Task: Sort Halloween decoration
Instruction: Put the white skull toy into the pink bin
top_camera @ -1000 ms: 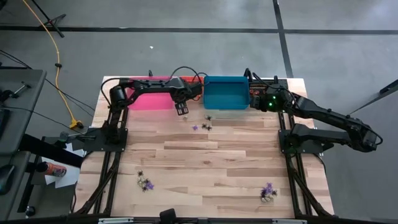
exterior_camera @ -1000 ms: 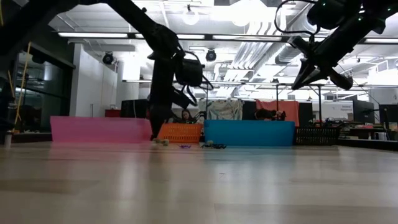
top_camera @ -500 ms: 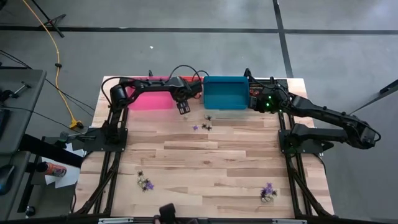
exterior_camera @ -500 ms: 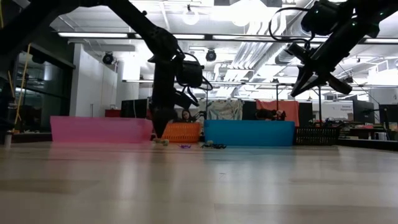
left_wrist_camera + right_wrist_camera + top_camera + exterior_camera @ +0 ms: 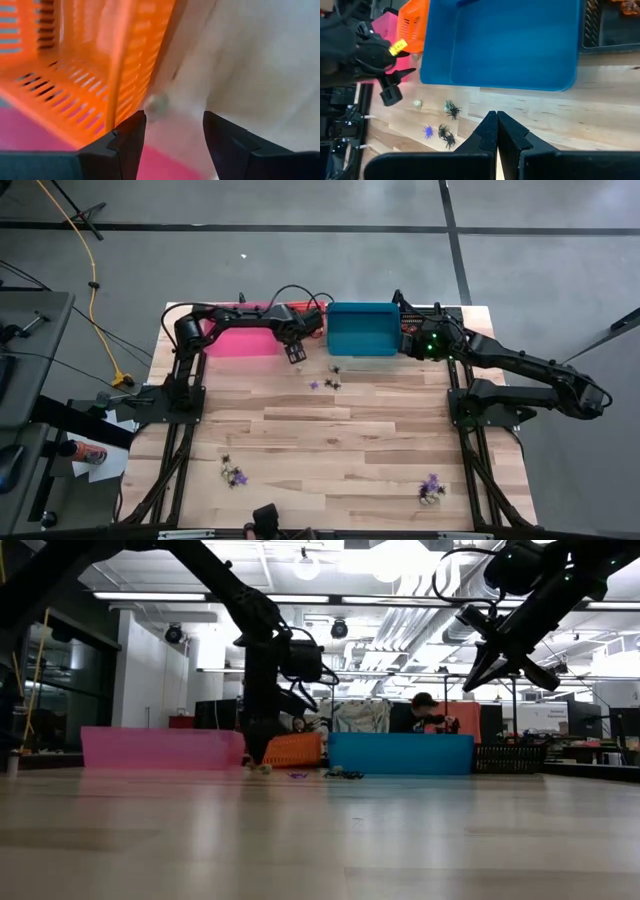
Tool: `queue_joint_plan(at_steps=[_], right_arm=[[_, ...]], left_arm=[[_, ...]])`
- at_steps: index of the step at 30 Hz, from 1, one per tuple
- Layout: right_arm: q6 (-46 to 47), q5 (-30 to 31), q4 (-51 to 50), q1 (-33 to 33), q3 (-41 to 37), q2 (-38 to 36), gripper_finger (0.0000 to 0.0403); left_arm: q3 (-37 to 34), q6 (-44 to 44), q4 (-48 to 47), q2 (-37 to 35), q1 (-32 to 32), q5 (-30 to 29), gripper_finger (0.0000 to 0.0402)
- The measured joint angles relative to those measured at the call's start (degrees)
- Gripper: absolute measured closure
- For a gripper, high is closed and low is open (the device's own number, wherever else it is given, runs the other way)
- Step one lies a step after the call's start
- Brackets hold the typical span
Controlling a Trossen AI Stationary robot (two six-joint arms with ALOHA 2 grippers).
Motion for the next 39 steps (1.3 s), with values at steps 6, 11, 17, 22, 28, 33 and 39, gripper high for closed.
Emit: queue_joint_plan(at_steps=[6, 11, 17, 22, 28, 33, 39], right_arm=[[0.00, -0.04, 0.37, 0.01, 0.00, 0.00, 0.0402], [0.61, -0.15, 0.43, 0.00, 0.00, 0.00, 0.0402], [0.61, -1.49, 0.47, 0.02, 0.00, 0.00, 0.0402], [0.61, -1.71, 0.48, 0.00, 0.00, 0.00, 0.0402], [0.61, -1.95, 0.46, 0.00, 0.00, 0.00, 0.0402], [0.61, -2.81, 0.46, 0.02, 0.00, 0.00, 0.0402], [0.61, -3.12, 0.46, 0.02, 0.00, 0.00, 0.0402]], left_arm=[[-3.62, 0.22, 2.33, 0.12, -0.18, -4.15, 0.0221], [-3.82, 0.87, 5.25, 0.24, -0.46, -3.44, 0.0222], [-3.87, 2.12, 6.18, 0.26, -0.70, -3.48, 0.0222], [-3.84, 4.48, 6.66, 0.20, -0.28, 0.62, 0.0227], [-3.78, 11.41, 7.37, 0.11, 0.91, 4.12, 0.0246], [-3.80, 12.63, 7.39, 0.04, 1.80, 6.51, 0.0257], [-3.76, 18.64, 7.54, 0.00, 1.96, 8.86, 0.0271]])
